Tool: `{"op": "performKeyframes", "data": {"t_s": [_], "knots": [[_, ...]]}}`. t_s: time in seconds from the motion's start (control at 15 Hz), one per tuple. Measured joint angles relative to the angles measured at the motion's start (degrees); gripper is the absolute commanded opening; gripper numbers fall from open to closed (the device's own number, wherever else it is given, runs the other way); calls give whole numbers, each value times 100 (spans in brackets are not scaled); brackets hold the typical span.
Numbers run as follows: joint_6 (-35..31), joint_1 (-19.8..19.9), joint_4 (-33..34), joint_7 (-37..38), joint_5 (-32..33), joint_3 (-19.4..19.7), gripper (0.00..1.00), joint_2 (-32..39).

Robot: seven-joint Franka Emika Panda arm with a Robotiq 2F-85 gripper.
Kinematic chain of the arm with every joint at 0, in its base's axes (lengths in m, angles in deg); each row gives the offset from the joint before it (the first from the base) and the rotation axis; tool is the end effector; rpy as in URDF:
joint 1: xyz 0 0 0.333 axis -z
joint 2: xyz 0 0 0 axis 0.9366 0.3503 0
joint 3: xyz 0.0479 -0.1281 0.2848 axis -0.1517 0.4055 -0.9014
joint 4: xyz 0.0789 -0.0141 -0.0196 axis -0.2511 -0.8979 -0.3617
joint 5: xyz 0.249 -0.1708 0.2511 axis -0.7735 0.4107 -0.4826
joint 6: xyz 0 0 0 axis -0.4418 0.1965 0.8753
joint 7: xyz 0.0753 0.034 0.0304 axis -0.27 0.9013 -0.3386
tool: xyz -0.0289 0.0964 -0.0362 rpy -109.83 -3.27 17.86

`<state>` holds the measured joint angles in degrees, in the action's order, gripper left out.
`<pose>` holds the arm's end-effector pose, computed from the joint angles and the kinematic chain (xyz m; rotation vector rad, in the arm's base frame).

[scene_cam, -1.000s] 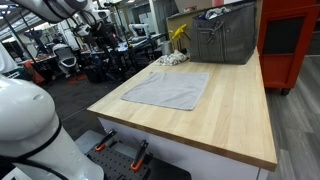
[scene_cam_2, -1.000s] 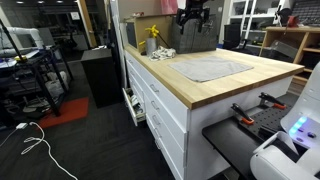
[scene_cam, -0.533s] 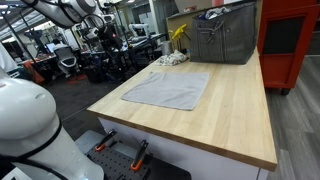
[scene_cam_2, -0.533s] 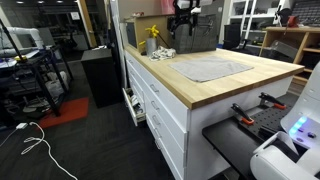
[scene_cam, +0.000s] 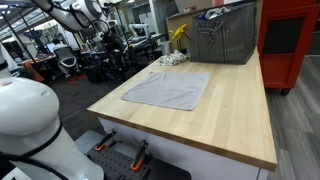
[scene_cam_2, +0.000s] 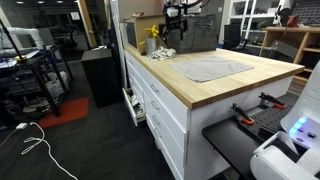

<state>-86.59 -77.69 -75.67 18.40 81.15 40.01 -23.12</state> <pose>0.5159 0.2302 0.4151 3.0286 -0.0990 0.2892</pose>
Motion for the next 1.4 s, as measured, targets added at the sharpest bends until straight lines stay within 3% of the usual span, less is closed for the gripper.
{"op": "performKeyframes", "data": {"t_s": [0.6,1.4], "knots": [[287,-434,775,-5,1,477,100,848],[289,-558,816,-5,-16,570,100,975]]}}
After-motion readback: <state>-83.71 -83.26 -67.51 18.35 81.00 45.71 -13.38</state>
